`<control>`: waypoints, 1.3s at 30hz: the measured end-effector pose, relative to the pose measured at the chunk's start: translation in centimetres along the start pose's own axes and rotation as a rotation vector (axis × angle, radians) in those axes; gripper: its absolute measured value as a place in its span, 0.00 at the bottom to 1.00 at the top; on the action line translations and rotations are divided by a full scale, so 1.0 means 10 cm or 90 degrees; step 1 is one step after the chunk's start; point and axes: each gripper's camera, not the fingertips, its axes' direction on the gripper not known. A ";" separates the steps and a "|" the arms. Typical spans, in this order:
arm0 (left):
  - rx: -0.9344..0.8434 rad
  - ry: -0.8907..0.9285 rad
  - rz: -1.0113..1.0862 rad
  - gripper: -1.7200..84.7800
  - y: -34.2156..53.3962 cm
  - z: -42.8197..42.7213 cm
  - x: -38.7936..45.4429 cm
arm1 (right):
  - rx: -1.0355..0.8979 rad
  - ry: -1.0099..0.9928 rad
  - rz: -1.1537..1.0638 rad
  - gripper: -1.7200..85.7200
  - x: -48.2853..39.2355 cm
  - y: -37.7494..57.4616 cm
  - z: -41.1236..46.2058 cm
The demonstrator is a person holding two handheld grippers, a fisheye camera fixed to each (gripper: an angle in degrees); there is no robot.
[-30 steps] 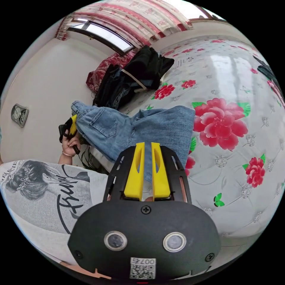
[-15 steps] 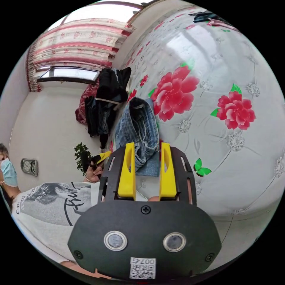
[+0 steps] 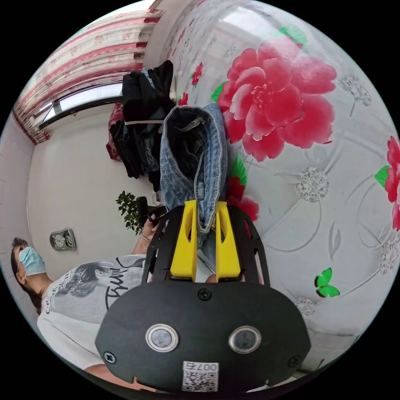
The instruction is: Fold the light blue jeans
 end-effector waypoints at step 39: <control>0.520 -0.536 -0.015 0.07 -0.62 -3.32 -2.55 | -0.224 0.595 -0.299 0.03 -1.95 -0.43 2.17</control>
